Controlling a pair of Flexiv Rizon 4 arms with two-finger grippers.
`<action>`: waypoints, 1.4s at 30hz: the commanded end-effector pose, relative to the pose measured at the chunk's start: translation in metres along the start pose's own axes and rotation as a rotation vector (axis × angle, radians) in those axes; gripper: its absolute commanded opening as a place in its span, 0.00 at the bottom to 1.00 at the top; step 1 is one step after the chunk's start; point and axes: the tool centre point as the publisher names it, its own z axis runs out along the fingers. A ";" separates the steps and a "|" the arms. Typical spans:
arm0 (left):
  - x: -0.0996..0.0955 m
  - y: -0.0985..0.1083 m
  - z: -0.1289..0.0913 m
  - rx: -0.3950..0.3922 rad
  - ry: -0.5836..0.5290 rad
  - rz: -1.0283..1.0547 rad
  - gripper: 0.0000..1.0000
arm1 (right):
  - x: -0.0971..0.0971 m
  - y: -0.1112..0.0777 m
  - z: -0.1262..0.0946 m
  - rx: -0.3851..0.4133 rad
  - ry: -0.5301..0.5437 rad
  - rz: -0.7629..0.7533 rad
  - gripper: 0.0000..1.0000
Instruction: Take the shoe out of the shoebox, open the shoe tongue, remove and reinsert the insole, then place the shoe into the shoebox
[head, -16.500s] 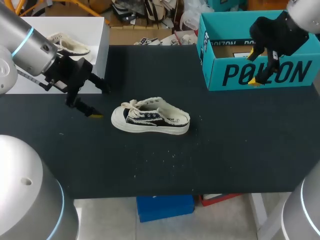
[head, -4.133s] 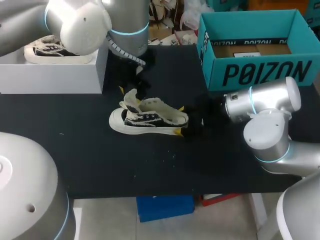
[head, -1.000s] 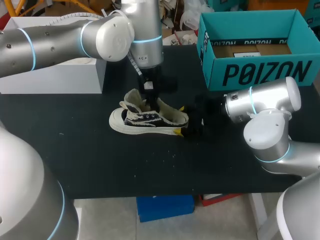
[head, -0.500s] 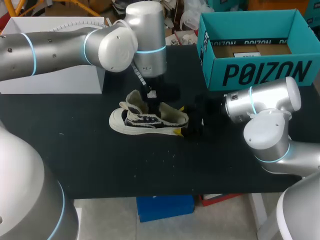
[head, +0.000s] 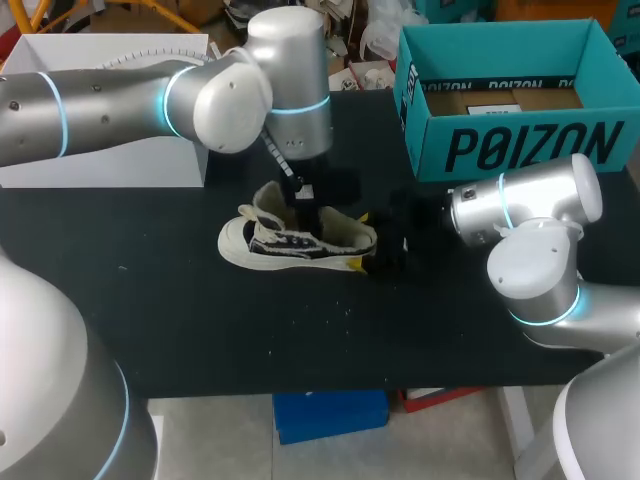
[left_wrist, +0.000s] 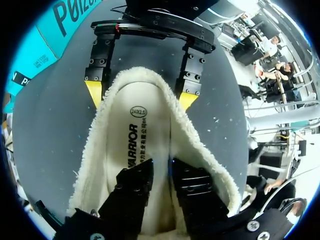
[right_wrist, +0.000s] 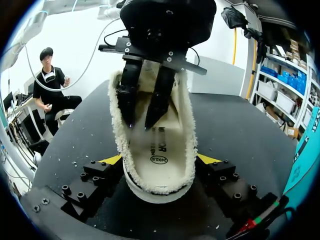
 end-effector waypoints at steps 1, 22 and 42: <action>0.007 0.003 0.005 -0.019 -0.031 -0.014 0.48 | -0.002 -0.001 0.001 0.002 -0.002 0.002 0.00; -0.008 0.028 0.026 -0.132 -0.335 -0.131 0.35 | -0.002 -0.001 0.001 0.002 -0.002 0.002 0.00; -0.039 0.048 0.021 -0.124 -0.681 -0.196 0.35 | -0.002 -0.001 0.001 0.002 -0.002 0.002 0.00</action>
